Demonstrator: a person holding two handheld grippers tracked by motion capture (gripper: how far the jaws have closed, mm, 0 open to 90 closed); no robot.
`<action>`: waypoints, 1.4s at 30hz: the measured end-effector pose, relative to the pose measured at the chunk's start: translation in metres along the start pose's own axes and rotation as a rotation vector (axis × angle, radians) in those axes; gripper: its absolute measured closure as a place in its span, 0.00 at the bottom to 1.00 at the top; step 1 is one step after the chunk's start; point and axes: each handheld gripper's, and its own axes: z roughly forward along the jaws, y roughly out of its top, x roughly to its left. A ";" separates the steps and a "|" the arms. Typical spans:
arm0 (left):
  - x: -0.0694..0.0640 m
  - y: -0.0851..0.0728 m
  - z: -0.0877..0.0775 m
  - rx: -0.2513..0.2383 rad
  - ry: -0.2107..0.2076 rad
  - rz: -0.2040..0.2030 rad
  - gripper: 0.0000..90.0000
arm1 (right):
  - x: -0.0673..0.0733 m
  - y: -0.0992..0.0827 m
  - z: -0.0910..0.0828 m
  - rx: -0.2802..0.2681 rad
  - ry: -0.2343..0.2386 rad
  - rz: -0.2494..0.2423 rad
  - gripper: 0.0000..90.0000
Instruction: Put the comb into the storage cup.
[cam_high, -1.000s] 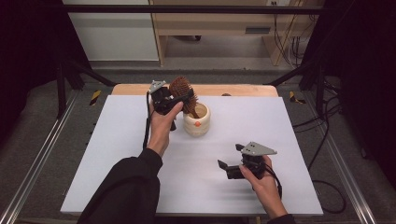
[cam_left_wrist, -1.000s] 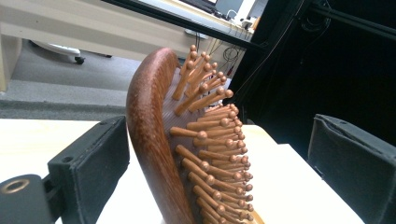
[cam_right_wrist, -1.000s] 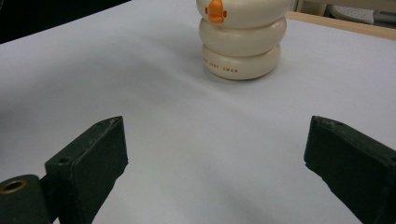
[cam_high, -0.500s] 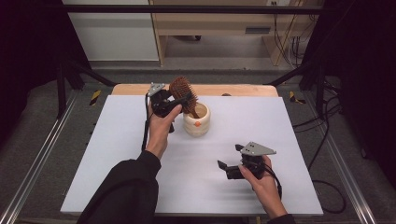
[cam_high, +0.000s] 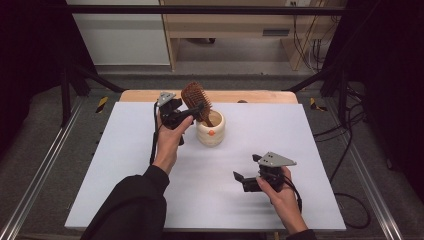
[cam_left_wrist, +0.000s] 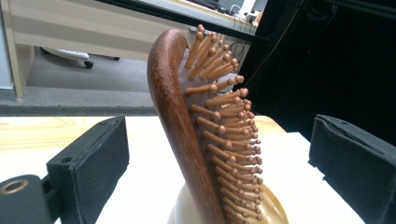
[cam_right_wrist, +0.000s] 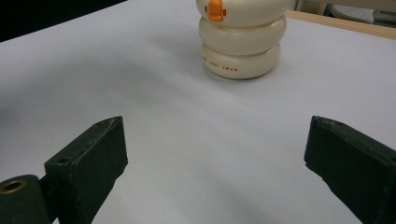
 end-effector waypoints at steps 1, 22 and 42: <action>0.000 0.000 -0.001 -0.001 0.000 0.003 0.06 | 0.000 0.000 0.000 0.000 -0.001 0.000 0.07; -0.001 -0.005 -0.018 0.004 0.013 0.062 0.05 | -0.001 0.001 -0.001 -0.004 -0.015 -0.003 0.07; -0.004 -0.003 -0.045 -0.006 -0.003 0.128 0.05 | -0.002 0.001 -0.002 -0.008 -0.016 -0.002 0.07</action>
